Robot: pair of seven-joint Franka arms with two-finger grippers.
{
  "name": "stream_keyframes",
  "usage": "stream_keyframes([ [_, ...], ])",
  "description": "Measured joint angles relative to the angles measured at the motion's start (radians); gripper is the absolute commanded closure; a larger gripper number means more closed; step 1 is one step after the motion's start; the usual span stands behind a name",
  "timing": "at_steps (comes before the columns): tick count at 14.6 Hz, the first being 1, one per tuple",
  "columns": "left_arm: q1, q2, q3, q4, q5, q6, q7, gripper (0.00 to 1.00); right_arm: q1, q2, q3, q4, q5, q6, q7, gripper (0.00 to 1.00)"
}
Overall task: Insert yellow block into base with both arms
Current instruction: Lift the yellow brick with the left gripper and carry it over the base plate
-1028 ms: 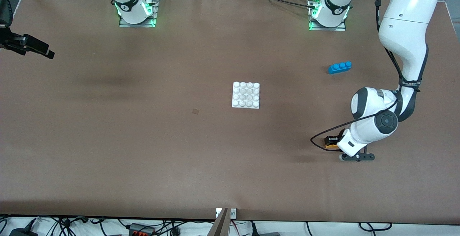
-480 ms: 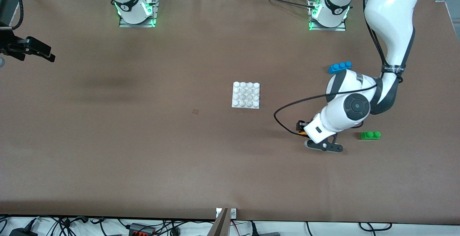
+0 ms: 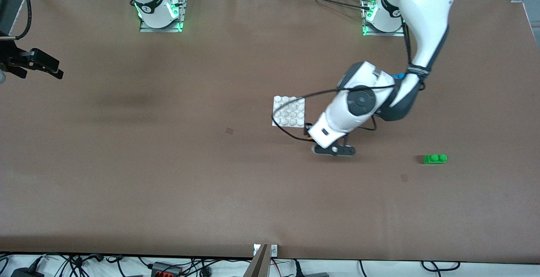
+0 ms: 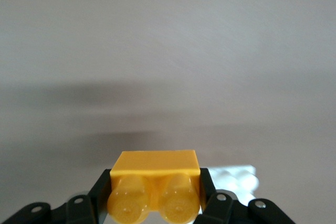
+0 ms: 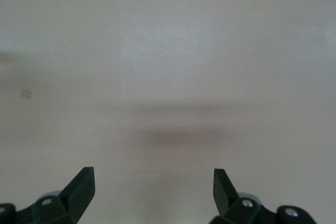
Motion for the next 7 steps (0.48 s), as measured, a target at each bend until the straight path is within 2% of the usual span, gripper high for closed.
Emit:
stream_keyframes([
  [3,-0.077,-0.006,-0.002,-0.100,0.000,0.143,-0.070,0.78,0.000,0.000,0.000,0.000,0.000,0.000,0.000,0.00],
  [7,-0.082,-0.017,-0.012,-0.250,0.000,0.314,-0.110,0.77,0.005,0.000,0.004,0.000,0.000,0.000,0.000,0.00],
])
